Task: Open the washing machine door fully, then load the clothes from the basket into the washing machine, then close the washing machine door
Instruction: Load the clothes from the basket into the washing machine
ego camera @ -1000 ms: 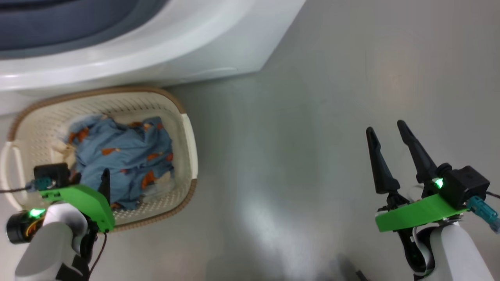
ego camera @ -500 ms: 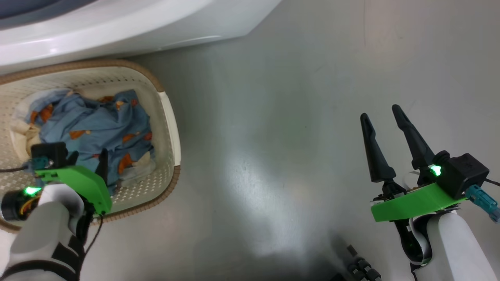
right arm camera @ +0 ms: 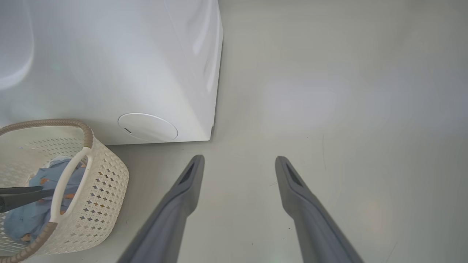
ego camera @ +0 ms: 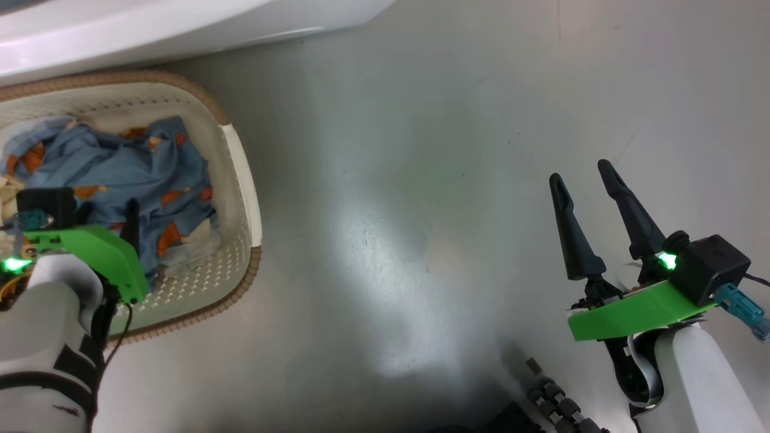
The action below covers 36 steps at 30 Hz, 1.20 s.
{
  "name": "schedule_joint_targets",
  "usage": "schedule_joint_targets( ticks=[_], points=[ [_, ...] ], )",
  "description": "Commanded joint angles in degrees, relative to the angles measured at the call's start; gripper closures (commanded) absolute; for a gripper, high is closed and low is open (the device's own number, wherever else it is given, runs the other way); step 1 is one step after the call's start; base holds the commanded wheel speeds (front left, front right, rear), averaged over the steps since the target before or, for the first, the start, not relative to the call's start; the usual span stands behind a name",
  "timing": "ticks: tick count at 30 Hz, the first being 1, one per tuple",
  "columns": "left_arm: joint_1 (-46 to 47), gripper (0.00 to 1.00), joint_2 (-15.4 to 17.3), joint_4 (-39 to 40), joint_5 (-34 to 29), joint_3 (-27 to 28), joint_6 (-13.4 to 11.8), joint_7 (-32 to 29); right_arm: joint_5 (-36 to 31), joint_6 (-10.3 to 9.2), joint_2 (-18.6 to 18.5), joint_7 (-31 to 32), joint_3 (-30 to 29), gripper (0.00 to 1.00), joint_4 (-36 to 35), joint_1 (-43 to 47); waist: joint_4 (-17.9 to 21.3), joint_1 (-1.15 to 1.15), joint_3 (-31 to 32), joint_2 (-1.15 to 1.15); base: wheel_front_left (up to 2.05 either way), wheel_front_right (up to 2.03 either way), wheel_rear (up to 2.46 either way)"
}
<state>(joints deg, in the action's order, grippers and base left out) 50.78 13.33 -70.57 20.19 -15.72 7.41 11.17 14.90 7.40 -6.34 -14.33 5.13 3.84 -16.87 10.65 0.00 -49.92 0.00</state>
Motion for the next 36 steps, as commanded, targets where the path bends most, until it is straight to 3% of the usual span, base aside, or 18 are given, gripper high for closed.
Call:
schedule_joint_targets(
  ticks=[1, 9, 19, 22, 25, 36],
  points=[
    [-0.53, 0.0, 2.8, -0.36, 0.56, 0.68, 0.07, 0.36, 1.22, 0.09, -0.47, -0.67, 0.96, 0.0, -0.95, 1.21, 0.1, 0.0, -0.81, 0.0, 0.0, 0.0, 0.0],
    [2.22, 0.0, 2.71, -1.87, 0.18, -0.6, -0.11, 0.03, 2.24, 0.09, -0.93, -0.67, 0.08, 0.0, -1.21, 1.22, -0.2, 0.0, -3.33, 0.0, 0.0, 0.0, 0.0],
    [4.55, 0.01, 2.76, -2.82, -1.33, -2.92, -2.31, -1.35, 2.18, 0.09, -2.23, -0.67, -0.16, 0.0, -2.23, 2.01, -0.28, 0.0, -5.7, 0.0, 0.0, 0.0, 0.0],
    [5.14, 0.56, 2.44, -2.96, -1.78, -3.67, -2.99, -1.61, 2.13, 0.09, -2.55, -0.67, -0.22, 0.0, -2.53, 2.24, -0.38, 0.0, -6.13, 0.0, 0.0, 0.0, 0.0],
    [5.45, 1.0, 2.04, -3.06, -2.1, -4.35, -3.3, -1.6, 2.16, 0.09, -2.82, -0.67, -0.35, 0.0, -2.72, 2.44, -0.45, 0.0, -6.35, 0.0, 0.0, 0.0, 0.0],
    [2.45, 1.0, 0.57, -3.28, -1.13, -4.75, -3.92, 0.18, 1.98, 0.09, -2.76, -0.67, -0.56, 0.0, -1.85, 2.54, -1.69, 0.0, -2.99, 0.0, 0.0, 0.0, 0.0]
  ],
)
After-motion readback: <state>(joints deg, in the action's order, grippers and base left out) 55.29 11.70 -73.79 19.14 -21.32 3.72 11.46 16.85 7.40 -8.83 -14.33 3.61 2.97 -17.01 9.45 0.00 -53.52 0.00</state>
